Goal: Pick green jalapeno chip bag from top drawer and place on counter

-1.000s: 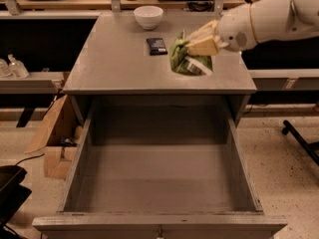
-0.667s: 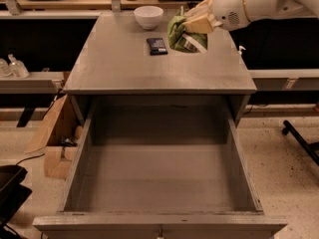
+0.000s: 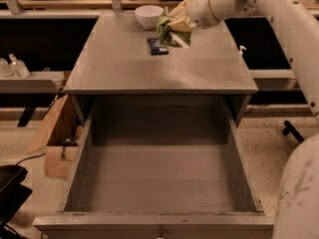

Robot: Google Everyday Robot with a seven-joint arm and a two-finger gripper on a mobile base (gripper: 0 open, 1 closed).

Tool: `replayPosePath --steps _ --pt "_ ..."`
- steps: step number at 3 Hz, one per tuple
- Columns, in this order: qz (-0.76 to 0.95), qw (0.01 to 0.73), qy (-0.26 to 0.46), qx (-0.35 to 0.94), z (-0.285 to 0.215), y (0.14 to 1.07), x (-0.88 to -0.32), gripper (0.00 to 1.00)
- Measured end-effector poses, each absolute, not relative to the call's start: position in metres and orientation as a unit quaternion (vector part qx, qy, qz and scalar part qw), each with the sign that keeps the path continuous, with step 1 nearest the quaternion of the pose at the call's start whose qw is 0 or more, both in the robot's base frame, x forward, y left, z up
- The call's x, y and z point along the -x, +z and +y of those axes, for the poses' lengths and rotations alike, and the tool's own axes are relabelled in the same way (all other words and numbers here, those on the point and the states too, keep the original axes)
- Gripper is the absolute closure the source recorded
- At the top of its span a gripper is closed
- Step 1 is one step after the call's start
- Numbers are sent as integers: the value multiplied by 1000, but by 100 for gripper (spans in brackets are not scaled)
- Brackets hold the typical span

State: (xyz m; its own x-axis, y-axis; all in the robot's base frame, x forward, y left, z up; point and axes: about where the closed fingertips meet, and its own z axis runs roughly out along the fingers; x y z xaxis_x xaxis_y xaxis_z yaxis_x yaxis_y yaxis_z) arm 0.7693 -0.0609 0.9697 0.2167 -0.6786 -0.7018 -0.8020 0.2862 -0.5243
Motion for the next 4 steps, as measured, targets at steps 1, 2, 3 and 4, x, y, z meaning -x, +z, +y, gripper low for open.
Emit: replayPosePath --steps 1,2,3,4 --pt "647 473 7 598 -80 937 -791 100" --pt "679 442 -37 586 -117 911 -795 100" --pt "681 437 -39 586 -118 907 -796 100" --pt "680 436 -37 588 -115 904 -797 86"
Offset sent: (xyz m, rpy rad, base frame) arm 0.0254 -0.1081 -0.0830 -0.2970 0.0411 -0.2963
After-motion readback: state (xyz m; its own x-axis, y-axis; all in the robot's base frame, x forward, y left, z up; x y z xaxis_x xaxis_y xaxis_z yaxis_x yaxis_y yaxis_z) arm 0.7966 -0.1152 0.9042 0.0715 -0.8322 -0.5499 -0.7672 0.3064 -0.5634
